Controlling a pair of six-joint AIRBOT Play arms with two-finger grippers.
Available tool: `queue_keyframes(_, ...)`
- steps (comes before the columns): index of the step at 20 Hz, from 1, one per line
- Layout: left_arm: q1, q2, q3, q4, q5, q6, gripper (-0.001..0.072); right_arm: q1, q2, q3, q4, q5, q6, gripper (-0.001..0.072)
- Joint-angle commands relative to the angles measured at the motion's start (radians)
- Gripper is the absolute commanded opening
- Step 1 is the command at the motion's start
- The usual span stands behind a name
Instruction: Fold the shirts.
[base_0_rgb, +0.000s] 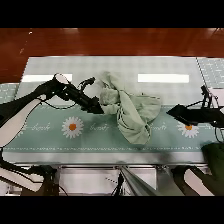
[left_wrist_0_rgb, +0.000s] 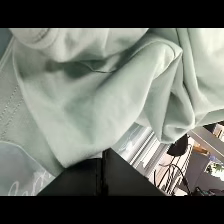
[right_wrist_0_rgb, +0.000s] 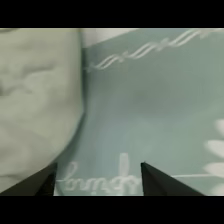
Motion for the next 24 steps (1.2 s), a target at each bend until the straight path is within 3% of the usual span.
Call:
queue_keyframes(1, 0.000, 0.000, 0.001, 0.001, -0.004, 0.002, 0.0017, -0.012, -0.107, -0.063, 0.341, -0.008, -0.177, 0.0605)
queue_keyframes(9, 0.000, 0.000, 0.001, 0.000, -0.003, 0.002, 0.0018, 0.030, -0.297, -0.063, 0.439, -0.020, -0.236, 0.0613)
queue_keyframes(13, 0.002, 0.000, 0.002, 0.000, -0.004, 0.002, 0.0017, 0.238, -0.315, -0.062, 0.564, -0.235, -0.238, 0.0584)
queue_keyframes(14, 0.006, 0.001, 0.002, 0.000, -0.004, 0.001, 0.0017, 0.264, -0.315, -0.061, 0.607, -0.267, -0.242, 0.0446)
queue_keyframes(15, 0.012, 0.004, 0.002, -0.002, -0.004, 0.001, 0.0016, 0.266, -0.315, -0.055, 0.622, -0.262, -0.245, 0.0171)
queue_keyframes(16, 0.020, 0.013, 0.007, -0.002, -0.005, 0.002, 0.0015, 0.256, -0.315, -0.042, 0.614, -0.233, -0.248, 0.0024)
queue_keyframes(20, 0.083, 0.130, 0.093, -0.002, -0.005, 0.002, 0.0013, 0.103, -0.249, 0.078, 0.493, 0.007, -0.288, 0.0025)
queue_keyframes(24, 0.156, 0.321, 0.264, -0.003, -0.003, 0.001, 0.0013, -0.070, -0.034, 0.267, 0.404, 0.151, -0.270, 0.0024)
